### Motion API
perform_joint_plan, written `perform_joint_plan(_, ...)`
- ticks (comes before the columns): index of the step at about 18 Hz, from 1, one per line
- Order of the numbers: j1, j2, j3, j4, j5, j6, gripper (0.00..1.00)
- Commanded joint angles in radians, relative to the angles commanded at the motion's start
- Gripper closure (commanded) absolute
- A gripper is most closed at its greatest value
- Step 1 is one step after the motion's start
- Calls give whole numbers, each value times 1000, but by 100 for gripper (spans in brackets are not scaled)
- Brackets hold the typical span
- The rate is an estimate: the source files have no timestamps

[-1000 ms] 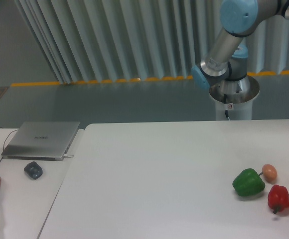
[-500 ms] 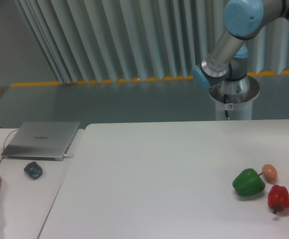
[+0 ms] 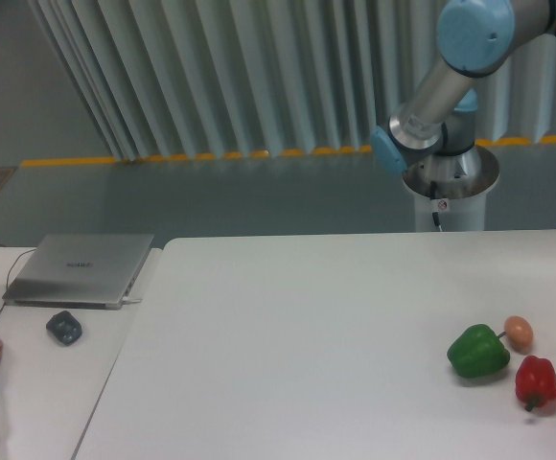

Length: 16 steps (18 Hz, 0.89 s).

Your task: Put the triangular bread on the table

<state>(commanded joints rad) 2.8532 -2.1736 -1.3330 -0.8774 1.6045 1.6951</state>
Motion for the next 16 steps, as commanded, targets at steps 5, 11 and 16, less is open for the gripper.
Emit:
perform_joint_plan(5,15,-11,-3,2,-2,-2,0)
perform_joint_plan(11,18,-12,8,-2,-2,-12,0)
perform_joint_plan(16,18,0,0,-8,-5,-11,0)
